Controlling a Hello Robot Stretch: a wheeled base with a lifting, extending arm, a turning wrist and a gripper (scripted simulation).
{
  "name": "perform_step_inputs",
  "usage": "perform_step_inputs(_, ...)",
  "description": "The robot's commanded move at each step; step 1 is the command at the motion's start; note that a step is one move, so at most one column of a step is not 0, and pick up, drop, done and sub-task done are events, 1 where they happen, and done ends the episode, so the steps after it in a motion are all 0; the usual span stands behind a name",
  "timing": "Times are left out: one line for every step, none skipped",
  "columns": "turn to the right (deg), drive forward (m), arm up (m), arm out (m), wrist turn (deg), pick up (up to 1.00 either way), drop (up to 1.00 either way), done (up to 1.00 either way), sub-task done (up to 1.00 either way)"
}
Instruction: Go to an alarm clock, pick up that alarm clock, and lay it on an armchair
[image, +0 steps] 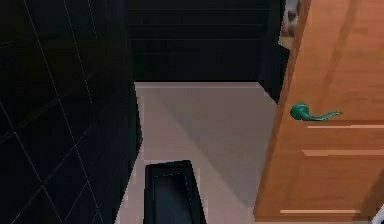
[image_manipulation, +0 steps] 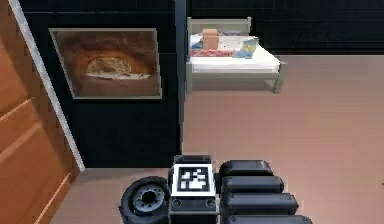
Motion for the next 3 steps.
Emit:
perform_step_inputs(45.0,0.0,0.0,0.0,0.0,0.0,0.0,0.0,0.0)
perform_step_inputs(39.0,0.0,0.0,0.0,0.0,0.0,0.0,0.0,0.0)
perform_step_inputs(0.0,0.05,0.0,0.0,0.0,0.0,0.0,0.0,0.0)
